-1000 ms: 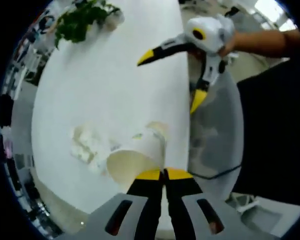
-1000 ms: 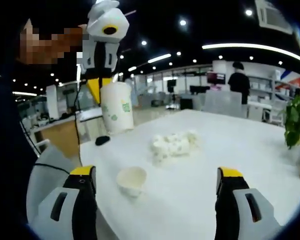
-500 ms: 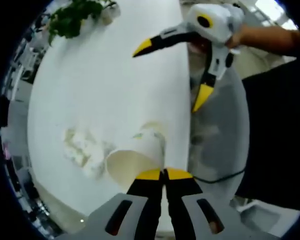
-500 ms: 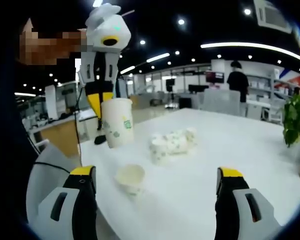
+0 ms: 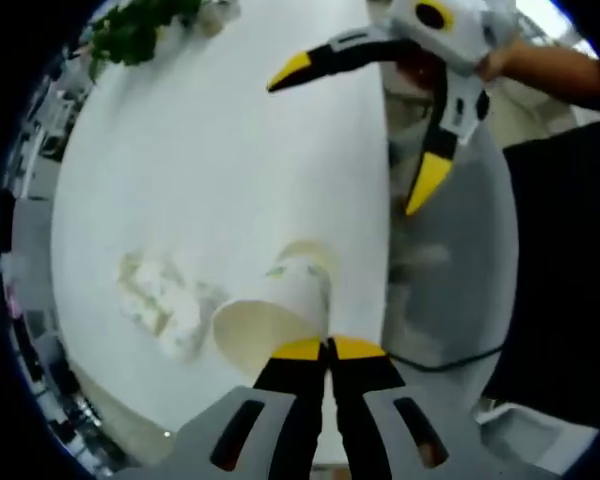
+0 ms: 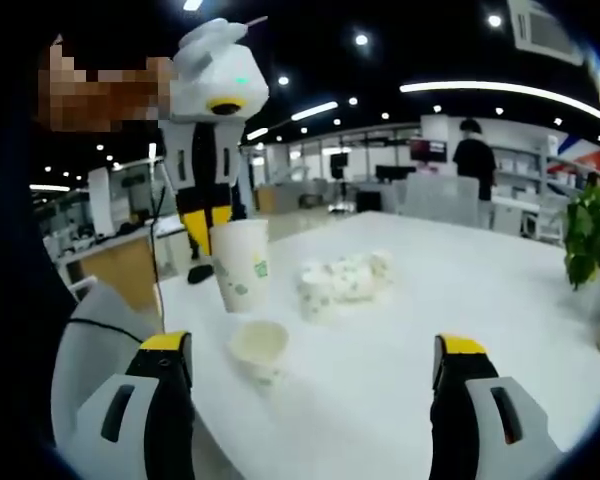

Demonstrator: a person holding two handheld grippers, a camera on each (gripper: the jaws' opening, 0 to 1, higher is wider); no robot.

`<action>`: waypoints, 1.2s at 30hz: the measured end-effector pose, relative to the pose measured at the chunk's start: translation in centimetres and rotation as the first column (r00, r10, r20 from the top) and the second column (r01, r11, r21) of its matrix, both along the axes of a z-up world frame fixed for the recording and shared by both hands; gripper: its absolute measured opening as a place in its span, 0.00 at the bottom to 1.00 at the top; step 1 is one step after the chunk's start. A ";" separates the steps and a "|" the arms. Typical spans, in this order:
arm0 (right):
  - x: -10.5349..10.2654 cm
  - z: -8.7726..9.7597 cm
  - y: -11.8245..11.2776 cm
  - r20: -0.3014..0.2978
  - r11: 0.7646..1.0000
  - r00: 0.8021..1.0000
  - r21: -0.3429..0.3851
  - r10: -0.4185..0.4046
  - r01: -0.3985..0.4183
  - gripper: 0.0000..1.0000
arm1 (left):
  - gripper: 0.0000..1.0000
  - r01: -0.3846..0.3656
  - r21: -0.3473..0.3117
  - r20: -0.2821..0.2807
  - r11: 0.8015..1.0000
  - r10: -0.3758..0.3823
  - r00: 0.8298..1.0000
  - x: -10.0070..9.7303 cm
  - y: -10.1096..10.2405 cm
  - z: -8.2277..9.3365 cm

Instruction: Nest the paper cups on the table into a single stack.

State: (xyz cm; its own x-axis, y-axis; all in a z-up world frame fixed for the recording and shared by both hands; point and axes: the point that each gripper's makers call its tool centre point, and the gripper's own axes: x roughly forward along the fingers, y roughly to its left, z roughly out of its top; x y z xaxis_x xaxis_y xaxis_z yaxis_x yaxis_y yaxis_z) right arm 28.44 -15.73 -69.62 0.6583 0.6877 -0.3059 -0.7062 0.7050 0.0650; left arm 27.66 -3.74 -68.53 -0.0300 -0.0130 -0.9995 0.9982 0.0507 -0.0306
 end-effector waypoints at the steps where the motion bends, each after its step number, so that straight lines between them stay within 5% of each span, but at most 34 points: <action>1: 0.0 0.0 0.0 0.000 1.000 1.000 0.002 -0.001 0.001 0.98 | 0.00 0.000 0.003 -0.001 1.000 0.000 1.000 0.0 0.0 -0.2; 36: 0.1 -0.6 -0.6 -0.019 1.000 1.000 0.009 -0.021 0.021 0.96 | 0.00 -0.012 0.025 -0.012 1.000 0.012 1.000 -0.6 -1.1 -6.4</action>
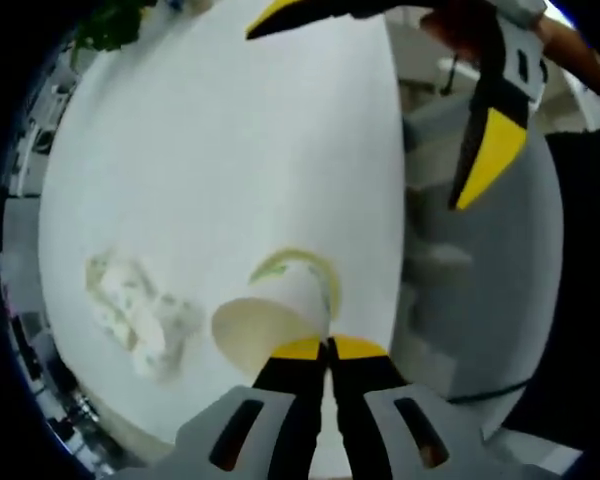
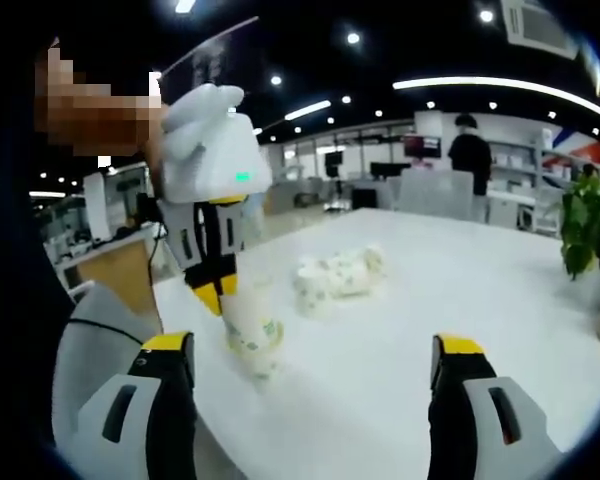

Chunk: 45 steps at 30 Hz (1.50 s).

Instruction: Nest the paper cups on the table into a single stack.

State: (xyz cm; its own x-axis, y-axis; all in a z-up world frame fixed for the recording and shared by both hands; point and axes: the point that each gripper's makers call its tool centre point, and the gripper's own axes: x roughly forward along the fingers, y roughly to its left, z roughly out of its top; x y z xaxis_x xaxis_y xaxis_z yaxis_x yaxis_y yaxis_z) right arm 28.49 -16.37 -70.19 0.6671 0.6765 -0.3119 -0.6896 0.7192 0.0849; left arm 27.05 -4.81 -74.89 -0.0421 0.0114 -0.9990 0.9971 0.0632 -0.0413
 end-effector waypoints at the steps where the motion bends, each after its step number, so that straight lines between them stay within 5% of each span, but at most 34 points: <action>1: 0.0 0.0 0.0 0.000 1.000 1.000 0.000 0.001 -0.001 0.96 | 0.00 -0.002 -0.001 -0.001 1.000 0.002 1.000 0.0 0.0 -0.1; 18: -0.4 -0.6 0.1 -0.010 1.000 1.000 -0.006 0.004 -0.004 0.95 | 0.00 0.002 -0.004 -0.014 1.000 -0.002 1.000 -1.1 -0.4 -2.5; 33: -0.2 -0.6 0.0 -0.014 1.000 1.000 -0.008 0.004 -0.004 0.95 | 0.00 -0.016 -0.085 0.001 0.996 0.016 1.000 -0.3 -1.5 -2.8; 45: 0.0 -0.9 0.3 -0.022 1.000 1.000 -0.010 0.010 -0.010 0.95 | 0.18 -0.038 -0.184 0.021 0.982 0.043 0.999 0.3 -1.9 -2.6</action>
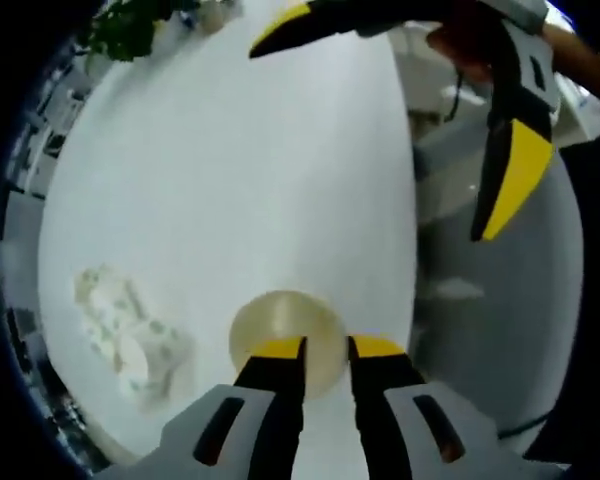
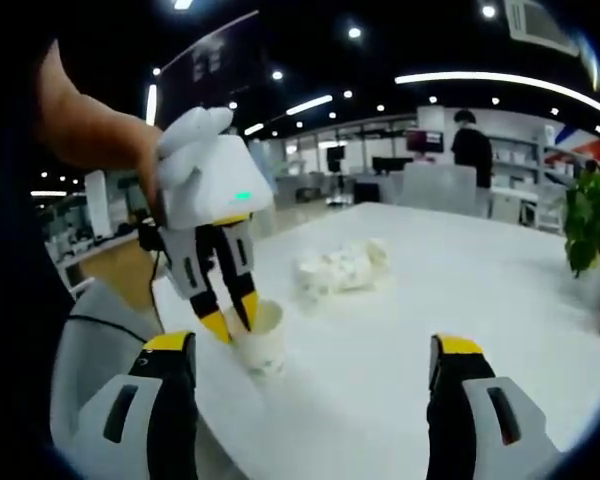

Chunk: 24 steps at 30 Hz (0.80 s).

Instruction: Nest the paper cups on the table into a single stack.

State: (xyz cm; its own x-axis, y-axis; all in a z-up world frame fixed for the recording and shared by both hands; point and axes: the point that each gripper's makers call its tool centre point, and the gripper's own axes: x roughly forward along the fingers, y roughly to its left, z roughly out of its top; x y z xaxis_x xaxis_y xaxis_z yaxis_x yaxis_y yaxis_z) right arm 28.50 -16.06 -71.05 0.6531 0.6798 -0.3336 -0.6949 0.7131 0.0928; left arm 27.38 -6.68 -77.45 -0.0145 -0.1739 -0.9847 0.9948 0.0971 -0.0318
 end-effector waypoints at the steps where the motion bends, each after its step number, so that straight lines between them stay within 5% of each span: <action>1: 0.0 0.0 0.0 0.000 1.000 1.000 -0.001 0.001 -0.001 0.95 | 0.20 -0.006 -0.007 -0.002 1.000 0.006 1.000 0.0 0.0 0.0; 7: 0.5 0.5 0.3 0.008 1.000 1.000 -0.010 0.010 -0.010 0.95 | 0.43 -0.066 -0.150 0.015 0.986 0.069 0.998 0.6 -1.2 1.2; 15: 1.0 0.8 0.7 0.013 1.000 1.000 -0.010 0.014 -0.014 0.95 | 0.52 -0.139 -0.261 0.032 0.955 0.152 0.988 1.8 -0.6 2.7; 19: 1.1 0.8 0.8 0.013 1.000 1.000 -0.014 0.017 -0.017 0.95 | 0.61 -0.179 -0.360 0.049 0.916 0.210 0.977 2.8 -0.5 4.1; 24: 1.5 1.0 0.5 0.015 1.000 1.000 -0.017 0.007 -0.007 0.95 | 0.66 -0.251 -0.477 0.060 0.842 0.317 0.947 4.2 0.6 5.0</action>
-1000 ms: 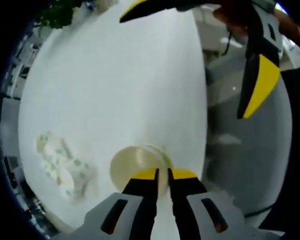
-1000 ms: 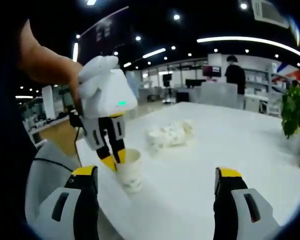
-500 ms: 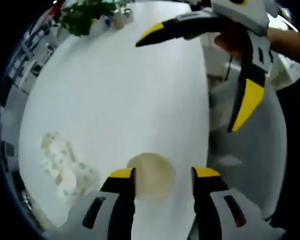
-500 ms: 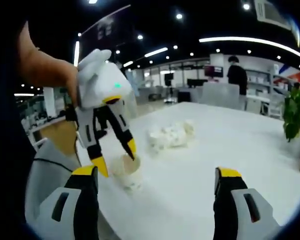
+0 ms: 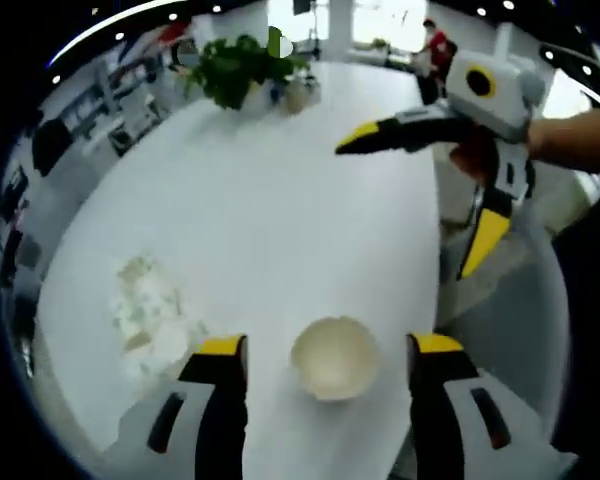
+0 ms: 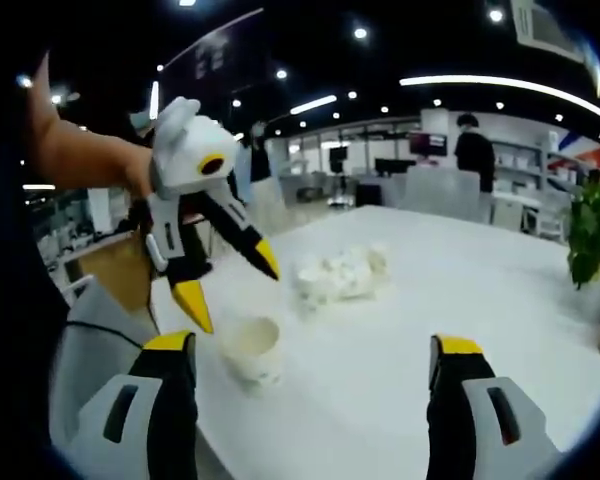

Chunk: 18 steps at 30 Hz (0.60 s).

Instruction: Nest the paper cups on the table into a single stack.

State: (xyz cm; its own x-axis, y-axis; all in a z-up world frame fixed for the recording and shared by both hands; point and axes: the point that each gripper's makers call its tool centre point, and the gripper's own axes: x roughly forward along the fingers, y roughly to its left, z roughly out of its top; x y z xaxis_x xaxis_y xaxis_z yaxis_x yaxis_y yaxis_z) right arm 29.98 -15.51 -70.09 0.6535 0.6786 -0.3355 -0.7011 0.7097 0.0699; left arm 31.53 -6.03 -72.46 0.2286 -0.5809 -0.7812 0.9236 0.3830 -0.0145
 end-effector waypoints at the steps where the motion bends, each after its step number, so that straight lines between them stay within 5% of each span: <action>1: 0.0 0.0 0.0 0.001 1.000 1.000 -0.001 -0.001 0.001 0.95 | 0.68 -0.019 -0.025 0.013 1.000 0.019 1.000 0.3 0.2 0.1; 6: 0.3 0.2 -0.3 0.008 1.000 1.000 -0.005 -0.016 0.016 0.97 | 0.79 -0.114 -0.145 0.061 0.983 0.124 0.990 1.2 1.8 0.8; 18: 0.1 -0.1 -0.9 0.005 0.999 1.000 -0.027 -0.027 0.027 1.00 | 0.95 -0.309 -0.372 0.141 0.875 0.382 0.913 2.7 8.1 1.8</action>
